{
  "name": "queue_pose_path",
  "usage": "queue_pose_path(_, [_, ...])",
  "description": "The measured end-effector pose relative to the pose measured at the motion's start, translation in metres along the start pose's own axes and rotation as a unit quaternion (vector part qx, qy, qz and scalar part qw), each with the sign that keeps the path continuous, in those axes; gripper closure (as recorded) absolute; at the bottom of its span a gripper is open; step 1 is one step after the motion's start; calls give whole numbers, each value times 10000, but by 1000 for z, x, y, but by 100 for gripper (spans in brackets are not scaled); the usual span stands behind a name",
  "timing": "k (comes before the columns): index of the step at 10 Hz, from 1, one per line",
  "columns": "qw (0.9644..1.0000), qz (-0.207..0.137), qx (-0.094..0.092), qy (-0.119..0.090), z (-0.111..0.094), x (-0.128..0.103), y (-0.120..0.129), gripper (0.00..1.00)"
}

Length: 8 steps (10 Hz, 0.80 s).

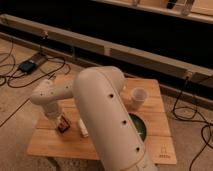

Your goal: Place the eraser in the ceramic cup

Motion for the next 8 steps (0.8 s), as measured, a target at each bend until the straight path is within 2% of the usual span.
queue_pose_path(1, [10000, -59, -52, -31, -4, 1, 1, 99])
queue_pose_path(2, [9998, -137, -127, -93, -12, -1, 4, 100])
queue_pose_path(5, [9966, -506, -481, -431, -64, 4, 8, 100])
queue_pose_path(7, [9941, -718, -547, -595, -100, 22, -9, 100])
queue_pose_path(8, [9934, -807, -515, -626, -117, 35, -24, 100])
